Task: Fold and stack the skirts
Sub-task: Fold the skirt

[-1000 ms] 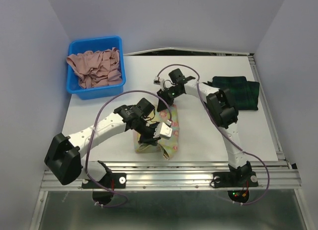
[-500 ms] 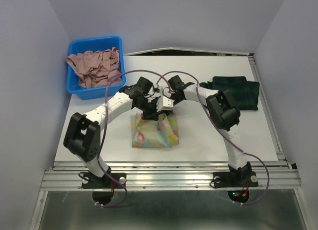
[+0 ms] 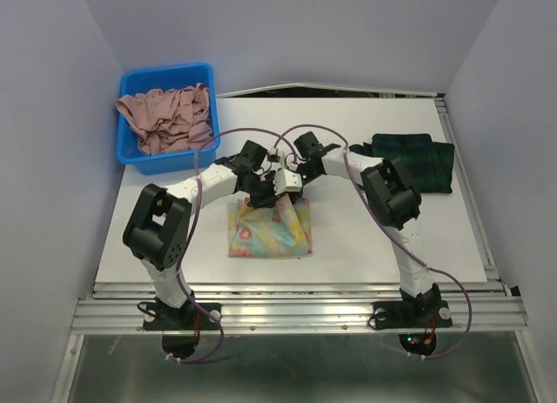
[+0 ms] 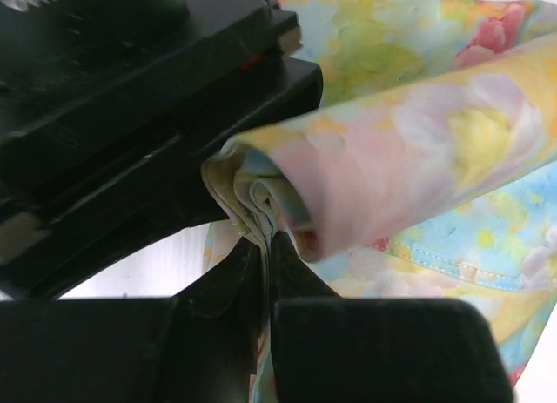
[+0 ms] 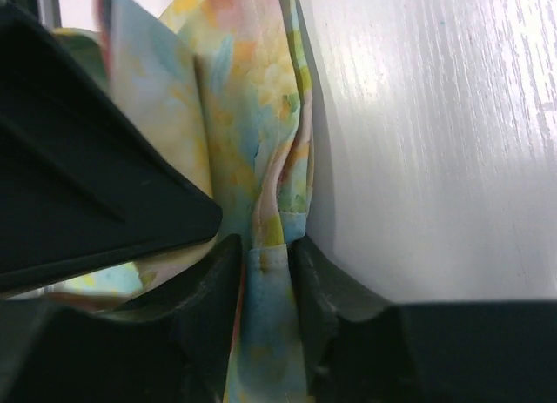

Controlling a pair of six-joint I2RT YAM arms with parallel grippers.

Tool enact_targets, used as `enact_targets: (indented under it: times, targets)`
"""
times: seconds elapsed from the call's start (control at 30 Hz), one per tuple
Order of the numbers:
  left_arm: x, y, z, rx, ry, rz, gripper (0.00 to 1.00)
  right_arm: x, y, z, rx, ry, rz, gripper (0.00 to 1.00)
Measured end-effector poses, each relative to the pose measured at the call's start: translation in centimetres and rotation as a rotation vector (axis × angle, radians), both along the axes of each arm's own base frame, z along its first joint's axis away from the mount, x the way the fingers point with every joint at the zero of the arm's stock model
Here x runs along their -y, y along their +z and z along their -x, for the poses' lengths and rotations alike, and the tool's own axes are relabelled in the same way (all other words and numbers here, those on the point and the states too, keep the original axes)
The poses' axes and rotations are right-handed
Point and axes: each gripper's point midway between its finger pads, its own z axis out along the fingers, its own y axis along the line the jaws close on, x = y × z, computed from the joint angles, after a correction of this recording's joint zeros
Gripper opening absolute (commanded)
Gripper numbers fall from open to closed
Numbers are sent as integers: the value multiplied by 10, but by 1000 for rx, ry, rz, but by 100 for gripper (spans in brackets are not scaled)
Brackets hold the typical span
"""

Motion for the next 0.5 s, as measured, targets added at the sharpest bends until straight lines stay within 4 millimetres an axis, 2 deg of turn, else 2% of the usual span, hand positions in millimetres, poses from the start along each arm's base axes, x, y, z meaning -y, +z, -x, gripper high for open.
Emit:
enact_targets:
  times: [0.07,0.1,0.17,0.2,0.3,0.43,0.5]
  targets:
    - [-2,-5,4,-14,8,-7,30,-1,2,0,-1,0,-3,52]
    - [-3,-6,5,-19,13,-10,39,-1,2,-1,0,-1,-3,54]
    - [-4,-3,5,-20,26,-10,49,-1,5,-2,6,-7,1,57]
    - [-4,0,4,-14,34,-6,49,-1,6,-5,13,-12,8,62]
    - [-7,15,3,10,64,5,50,-1,10,-17,44,-47,42,64]
    - [-9,64,-9,82,135,73,50,7,14,-46,118,-133,111,71]
    - [-14,91,-15,117,187,121,50,19,21,-70,154,-207,145,73]
